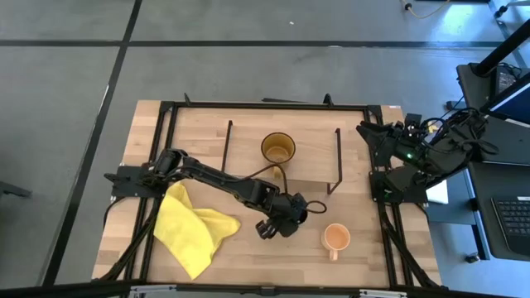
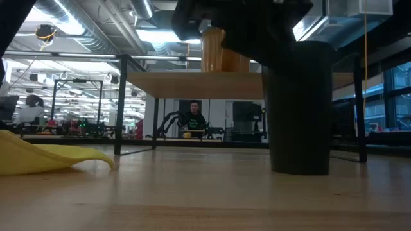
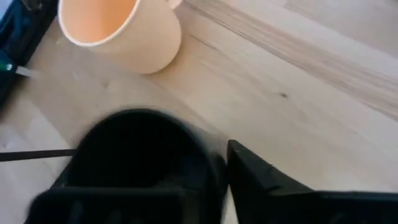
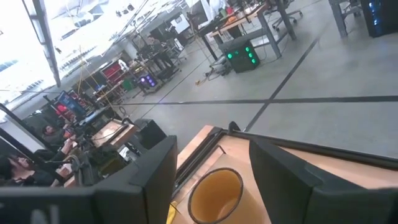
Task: Stack small to large cups/mugs on shelf
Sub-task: Put the black cup on the shelf
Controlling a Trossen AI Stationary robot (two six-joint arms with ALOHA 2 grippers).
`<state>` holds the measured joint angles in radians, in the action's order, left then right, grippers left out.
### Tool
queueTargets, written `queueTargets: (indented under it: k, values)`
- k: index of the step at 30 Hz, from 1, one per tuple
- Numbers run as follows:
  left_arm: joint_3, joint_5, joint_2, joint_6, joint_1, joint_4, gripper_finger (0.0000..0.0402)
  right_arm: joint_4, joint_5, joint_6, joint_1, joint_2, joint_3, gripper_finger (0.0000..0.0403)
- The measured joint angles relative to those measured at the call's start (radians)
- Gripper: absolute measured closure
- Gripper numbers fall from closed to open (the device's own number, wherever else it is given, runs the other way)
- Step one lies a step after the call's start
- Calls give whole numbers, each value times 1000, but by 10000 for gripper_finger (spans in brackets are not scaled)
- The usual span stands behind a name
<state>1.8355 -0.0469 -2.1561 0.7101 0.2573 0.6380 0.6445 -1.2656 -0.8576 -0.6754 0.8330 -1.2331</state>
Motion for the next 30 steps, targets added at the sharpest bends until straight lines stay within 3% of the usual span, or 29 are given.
queueTargets:
  k: [3, 8, 17, 20, 22, 30]
  values:
    - [0, 29, 4, 1, 0, 7, 391, 31, 0, -23, 0, -1, 0, 201]
    - [55, 50, 48, -27, 4, 120, 396, 49, 0, -49, 0, -12, 1, 201]
    - [393, 63, 130, -171, 27, 730, 399, 129, 18, -140, 0, -6, 1, 201]
    - [521, 149, 133, -285, 43, 945, 400, 156, 57, -192, 0, 6, 4, 201]
    - [477, 222, 199, -343, 51, 916, 400, 160, 88, -222, 0, 13, 22, 201]
    - [337, 278, 405, -623, -43, 931, 401, 159, 206, -417, 0, 50, 123, 201]
